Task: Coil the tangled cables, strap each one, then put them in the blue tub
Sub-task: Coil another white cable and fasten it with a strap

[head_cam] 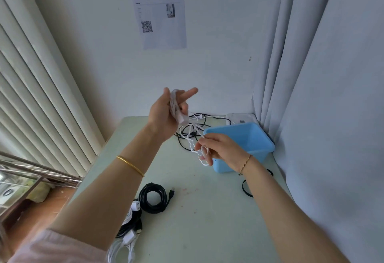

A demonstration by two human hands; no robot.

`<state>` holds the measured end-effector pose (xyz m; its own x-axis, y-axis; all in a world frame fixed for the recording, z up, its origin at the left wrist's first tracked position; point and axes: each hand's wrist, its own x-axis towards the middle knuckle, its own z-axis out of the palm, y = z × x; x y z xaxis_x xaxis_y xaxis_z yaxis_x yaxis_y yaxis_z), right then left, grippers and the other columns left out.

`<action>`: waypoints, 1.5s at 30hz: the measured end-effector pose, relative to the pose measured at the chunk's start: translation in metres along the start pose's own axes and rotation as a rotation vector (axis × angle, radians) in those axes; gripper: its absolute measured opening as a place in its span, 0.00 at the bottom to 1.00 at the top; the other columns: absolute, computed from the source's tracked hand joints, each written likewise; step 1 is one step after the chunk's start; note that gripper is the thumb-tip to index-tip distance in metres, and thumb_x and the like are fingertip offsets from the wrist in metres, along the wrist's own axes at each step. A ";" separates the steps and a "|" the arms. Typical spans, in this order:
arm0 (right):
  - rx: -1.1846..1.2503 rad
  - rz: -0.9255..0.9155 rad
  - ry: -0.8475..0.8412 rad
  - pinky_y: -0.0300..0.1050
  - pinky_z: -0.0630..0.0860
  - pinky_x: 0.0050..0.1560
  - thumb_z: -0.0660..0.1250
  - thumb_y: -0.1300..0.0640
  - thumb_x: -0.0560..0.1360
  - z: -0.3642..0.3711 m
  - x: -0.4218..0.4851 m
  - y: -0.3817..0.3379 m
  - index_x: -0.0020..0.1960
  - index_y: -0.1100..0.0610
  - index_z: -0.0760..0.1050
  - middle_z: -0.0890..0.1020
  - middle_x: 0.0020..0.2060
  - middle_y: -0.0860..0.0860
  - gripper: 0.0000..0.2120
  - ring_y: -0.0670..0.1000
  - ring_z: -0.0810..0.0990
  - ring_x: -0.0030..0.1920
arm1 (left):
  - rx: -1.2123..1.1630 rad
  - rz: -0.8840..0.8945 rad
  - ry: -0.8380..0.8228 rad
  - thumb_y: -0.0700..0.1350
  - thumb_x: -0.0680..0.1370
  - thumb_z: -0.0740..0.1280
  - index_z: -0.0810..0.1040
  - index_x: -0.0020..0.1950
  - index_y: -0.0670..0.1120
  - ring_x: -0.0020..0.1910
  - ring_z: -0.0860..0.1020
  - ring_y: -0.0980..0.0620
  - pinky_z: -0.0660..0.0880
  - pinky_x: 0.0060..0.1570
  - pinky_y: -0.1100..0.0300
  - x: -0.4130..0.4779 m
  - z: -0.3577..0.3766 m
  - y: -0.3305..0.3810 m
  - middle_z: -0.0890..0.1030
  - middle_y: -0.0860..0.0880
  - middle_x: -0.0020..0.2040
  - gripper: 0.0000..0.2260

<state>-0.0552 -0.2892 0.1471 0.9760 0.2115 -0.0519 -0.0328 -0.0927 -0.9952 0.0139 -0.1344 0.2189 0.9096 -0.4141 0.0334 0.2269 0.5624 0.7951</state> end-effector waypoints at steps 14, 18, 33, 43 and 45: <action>-0.147 -0.205 0.033 0.43 0.58 0.27 0.68 0.57 0.74 -0.005 -0.028 -0.049 0.29 0.60 0.75 0.64 0.21 0.53 0.15 0.48 0.59 0.23 | 0.549 0.213 0.296 0.46 0.84 0.51 0.65 0.52 0.41 0.31 0.78 0.53 0.75 0.28 0.60 0.006 -0.020 -0.005 0.80 0.43 0.57 0.09; -0.098 -0.313 0.143 0.41 0.56 0.27 0.65 0.61 0.73 -0.003 -0.020 -0.062 0.31 0.64 0.74 0.66 0.19 0.46 0.12 0.46 0.59 0.22 | 1.010 0.201 0.102 0.40 0.83 0.53 0.67 0.45 0.44 0.28 0.77 0.53 0.70 0.24 0.66 -0.004 -0.004 -0.019 0.81 0.41 0.50 0.08; -0.048 -0.245 0.472 0.41 0.62 0.26 0.61 0.59 0.79 -0.016 0.011 -0.024 0.34 0.55 0.71 0.69 0.23 0.47 0.14 0.46 0.63 0.22 | 0.336 -0.276 -0.312 0.46 0.82 0.50 0.76 0.53 0.37 0.17 0.64 0.57 0.67 0.24 0.68 -0.018 0.018 -0.011 0.71 0.51 0.20 0.18; -0.253 -0.021 0.028 0.40 0.71 0.30 0.59 0.58 0.80 0.003 -0.004 -0.013 0.54 0.62 0.76 0.78 0.27 0.51 0.10 0.49 0.73 0.23 | 0.087 -0.004 -0.045 0.44 0.84 0.53 0.70 0.51 0.43 0.44 0.83 0.52 0.76 0.37 0.62 -0.006 0.009 -0.017 0.74 0.43 0.58 0.08; -0.282 0.009 -0.047 0.36 0.71 0.30 0.59 0.59 0.80 0.005 -0.010 -0.017 0.53 0.66 0.74 0.81 0.29 0.54 0.10 0.49 0.77 0.25 | 0.087 0.062 0.019 0.43 0.83 0.56 0.69 0.52 0.44 0.51 0.82 0.49 0.77 0.38 0.61 -0.003 0.009 -0.019 0.71 0.46 0.58 0.05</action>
<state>-0.0650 -0.2848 0.1643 0.9647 0.2537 -0.0711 0.0260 -0.3603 -0.9325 0.0041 -0.1505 0.2092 0.9274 -0.3668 0.0734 0.1398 0.5217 0.8416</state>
